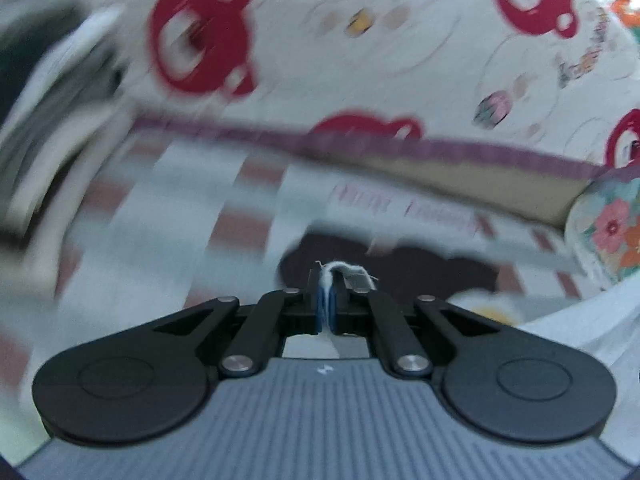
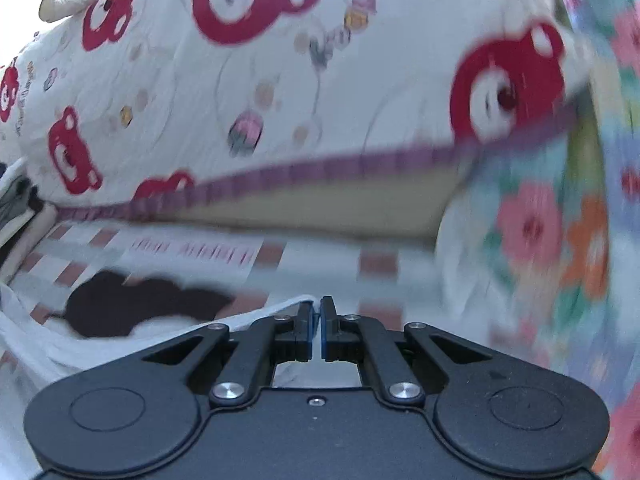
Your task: Fold clothes
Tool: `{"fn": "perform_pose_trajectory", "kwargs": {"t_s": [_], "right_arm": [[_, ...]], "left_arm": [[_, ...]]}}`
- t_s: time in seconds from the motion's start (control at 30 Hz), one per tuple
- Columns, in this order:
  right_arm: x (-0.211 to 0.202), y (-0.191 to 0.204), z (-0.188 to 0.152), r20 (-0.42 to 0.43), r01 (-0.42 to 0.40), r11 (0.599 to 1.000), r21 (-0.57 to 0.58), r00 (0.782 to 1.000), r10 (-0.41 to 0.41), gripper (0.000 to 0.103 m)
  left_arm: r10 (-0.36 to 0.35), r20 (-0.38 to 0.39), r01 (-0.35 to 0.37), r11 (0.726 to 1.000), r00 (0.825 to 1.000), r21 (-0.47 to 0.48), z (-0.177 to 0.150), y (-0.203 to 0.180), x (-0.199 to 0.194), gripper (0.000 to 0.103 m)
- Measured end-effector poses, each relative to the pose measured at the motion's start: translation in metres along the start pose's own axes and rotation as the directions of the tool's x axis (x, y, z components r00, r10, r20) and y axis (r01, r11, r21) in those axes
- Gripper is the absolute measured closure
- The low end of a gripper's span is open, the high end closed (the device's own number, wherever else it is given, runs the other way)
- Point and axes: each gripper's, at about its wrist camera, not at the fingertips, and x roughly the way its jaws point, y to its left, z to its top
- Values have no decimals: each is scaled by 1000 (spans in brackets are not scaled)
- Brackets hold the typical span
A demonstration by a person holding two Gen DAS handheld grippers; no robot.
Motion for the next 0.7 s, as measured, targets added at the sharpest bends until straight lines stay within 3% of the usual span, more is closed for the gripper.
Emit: {"fn": "perform_pose_trajectory", "kwargs": {"t_s": [0.1, 0.17, 0.27, 0.33, 0.53, 0.7], "right_arm": [[17, -16, 62, 53, 55, 998, -30, 997, -53, 99], [29, -30, 84, 76, 90, 996, 12, 993, -90, 99], [47, -51, 117, 107, 139, 987, 77, 983, -147, 99], [59, -65, 138, 123, 169, 979, 118, 975, -183, 99], [86, -83, 143, 147, 217, 968, 126, 961, -234, 99], [115, -108, 129, 74, 258, 957, 136, 960, -269, 99]], "left_arm": [[-47, 40, 44, 998, 998, 53, 60, -21, 27, 100], [-50, 68, 43, 994, 996, 96, 89, -42, 47, 100], [-59, 95, 44, 987, 994, 157, 118, -74, 77, 100], [-84, 112, 67, 987, 990, 144, 127, -86, 91, 100], [-70, 213, 44, 991, 974, 123, 152, -100, 119, 100], [-39, 197, 13, 991, 980, 131, 150, -95, 145, 100]]}}
